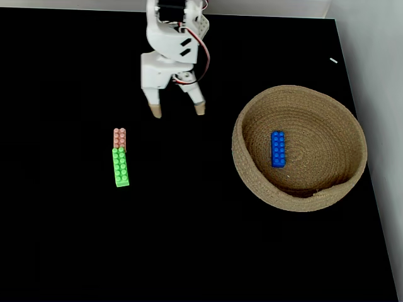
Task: Place the lego blocks in the tray
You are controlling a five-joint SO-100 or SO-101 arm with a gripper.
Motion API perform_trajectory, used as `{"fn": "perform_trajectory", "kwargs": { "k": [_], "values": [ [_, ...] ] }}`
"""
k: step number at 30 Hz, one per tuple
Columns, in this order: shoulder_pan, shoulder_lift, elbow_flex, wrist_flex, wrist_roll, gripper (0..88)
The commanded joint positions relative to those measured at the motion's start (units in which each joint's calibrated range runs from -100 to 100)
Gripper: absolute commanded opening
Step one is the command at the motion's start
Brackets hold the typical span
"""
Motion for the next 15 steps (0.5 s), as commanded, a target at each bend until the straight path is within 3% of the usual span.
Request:
{"fn": "perform_trajectory", "kwargs": {
  "k": [1,15],
  "values": [
    [7.6,-2.8,-0.1,-0.5,4.9,29.5],
    [16.9,7.9,0.8,-11.8,9.8,28.4]
  ]
}}
